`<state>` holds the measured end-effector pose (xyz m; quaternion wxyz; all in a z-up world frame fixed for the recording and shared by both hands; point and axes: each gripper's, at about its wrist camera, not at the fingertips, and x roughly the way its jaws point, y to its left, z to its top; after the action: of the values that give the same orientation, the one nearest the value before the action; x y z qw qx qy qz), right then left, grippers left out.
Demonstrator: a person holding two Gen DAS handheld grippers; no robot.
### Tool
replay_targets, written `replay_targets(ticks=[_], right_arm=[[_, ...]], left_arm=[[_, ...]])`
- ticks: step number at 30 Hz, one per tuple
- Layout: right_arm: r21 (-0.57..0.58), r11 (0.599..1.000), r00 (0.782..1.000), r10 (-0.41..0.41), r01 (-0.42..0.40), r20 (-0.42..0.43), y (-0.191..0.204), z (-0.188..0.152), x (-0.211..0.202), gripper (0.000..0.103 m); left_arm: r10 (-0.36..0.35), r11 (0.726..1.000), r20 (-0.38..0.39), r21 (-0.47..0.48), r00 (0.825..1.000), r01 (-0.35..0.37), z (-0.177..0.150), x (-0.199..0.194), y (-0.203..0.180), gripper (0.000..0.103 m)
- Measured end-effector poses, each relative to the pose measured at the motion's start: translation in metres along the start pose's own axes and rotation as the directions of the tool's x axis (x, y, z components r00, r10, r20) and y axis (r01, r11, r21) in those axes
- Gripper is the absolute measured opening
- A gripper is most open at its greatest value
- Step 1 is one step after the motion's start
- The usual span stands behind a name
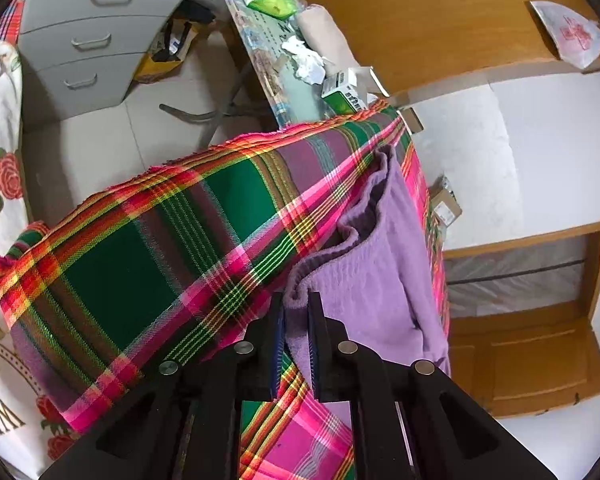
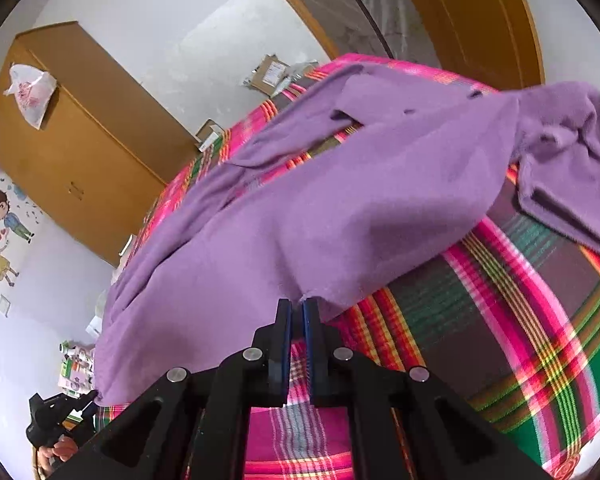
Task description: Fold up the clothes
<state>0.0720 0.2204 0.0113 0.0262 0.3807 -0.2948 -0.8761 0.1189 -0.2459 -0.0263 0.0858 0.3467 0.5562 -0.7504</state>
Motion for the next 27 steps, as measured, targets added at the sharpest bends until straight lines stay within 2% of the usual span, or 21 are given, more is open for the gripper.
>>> replay_targets(ticks=[8, 15, 18, 24, 27], right_arm=[[-0.023, 0.998, 0.999, 0.050, -0.050, -0.010, 0.013, -0.002, -0.014, 0.006], [0.016, 0.997, 0.996, 0.078, -0.077, -0.044, 0.010, -0.011, -0.026, 0.006], [0.004, 0.999, 0.997, 0.051, -0.050, -0.055, 0.005, -0.015, -0.025, 0.006], [0.050, 0.999, 0.994, 0.006, 0.000, -0.109, -0.019, -0.025, -0.005, 0.006], [0.041, 0.999, 0.994, 0.007, -0.003, -0.106, -0.017, -0.023, -0.006, 0.006]], left_arm=[[-0.015, 0.999, 0.022, 0.032, 1.000, 0.015, 0.005, -0.007, -0.009, 0.009], [-0.034, 0.999, 0.023, 0.024, 0.999, 0.033, 0.005, -0.016, -0.006, 0.009], [-0.031, 0.999, 0.019, 0.028, 0.999, 0.030, 0.003, -0.018, -0.003, 0.009], [-0.001, 1.000, -0.012, -0.012, 1.000, 0.001, -0.001, -0.011, 0.014, 0.009], [0.000, 1.000, -0.007, -0.010, 1.000, 0.000, -0.001, -0.012, 0.013, 0.009]])
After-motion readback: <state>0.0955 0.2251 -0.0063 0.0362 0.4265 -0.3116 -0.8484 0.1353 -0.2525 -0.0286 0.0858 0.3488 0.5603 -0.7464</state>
